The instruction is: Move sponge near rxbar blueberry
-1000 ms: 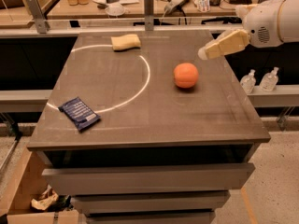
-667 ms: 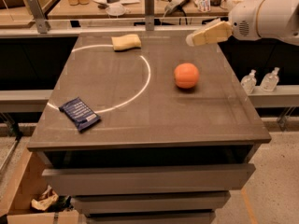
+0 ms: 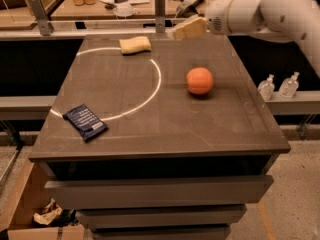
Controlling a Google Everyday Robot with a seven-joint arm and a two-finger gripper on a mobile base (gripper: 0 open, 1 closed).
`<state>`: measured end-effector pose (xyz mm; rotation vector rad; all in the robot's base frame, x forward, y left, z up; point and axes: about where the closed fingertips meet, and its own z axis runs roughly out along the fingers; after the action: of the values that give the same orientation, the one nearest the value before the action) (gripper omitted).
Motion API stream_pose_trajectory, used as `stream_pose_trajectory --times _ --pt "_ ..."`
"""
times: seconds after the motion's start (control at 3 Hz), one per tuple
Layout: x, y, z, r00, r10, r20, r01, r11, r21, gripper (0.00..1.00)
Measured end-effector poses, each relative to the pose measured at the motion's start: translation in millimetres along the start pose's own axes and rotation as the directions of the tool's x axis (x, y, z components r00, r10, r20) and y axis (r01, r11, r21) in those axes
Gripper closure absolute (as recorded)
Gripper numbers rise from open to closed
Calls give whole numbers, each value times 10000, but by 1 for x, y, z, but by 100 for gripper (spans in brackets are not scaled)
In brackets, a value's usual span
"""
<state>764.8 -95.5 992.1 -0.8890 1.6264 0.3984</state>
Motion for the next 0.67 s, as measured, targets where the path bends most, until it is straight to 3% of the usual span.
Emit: stream_pose_trajectory --times 0.33,0.67 --pt "25 13 89 9997 -151 -194 134 9963 -846 0" --pt "27 13 96 9996 -159 -226 139 9960 -883 0"
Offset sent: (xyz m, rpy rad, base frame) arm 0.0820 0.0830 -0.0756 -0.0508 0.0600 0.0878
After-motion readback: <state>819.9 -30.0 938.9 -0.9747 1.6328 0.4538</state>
